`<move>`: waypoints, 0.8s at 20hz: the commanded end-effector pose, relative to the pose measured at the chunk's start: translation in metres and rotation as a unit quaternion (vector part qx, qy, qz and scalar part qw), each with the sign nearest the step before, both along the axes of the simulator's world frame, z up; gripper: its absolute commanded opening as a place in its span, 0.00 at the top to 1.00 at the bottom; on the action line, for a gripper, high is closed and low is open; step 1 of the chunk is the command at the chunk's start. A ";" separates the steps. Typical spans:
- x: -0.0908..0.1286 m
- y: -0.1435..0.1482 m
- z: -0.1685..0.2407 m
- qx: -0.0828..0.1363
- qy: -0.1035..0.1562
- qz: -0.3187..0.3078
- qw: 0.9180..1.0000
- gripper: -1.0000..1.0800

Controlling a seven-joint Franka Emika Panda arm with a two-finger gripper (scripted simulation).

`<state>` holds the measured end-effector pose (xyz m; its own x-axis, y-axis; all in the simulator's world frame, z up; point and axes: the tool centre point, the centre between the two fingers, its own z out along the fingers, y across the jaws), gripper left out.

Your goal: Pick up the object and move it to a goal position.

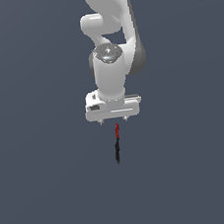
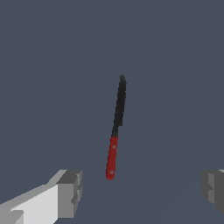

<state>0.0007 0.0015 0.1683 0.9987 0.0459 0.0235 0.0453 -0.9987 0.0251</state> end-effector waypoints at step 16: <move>-0.005 0.002 -0.001 -0.015 0.011 0.014 1.000 0.04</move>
<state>-0.0044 0.0033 0.1676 0.9972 0.0746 0.0005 0.0745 -0.9958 0.0541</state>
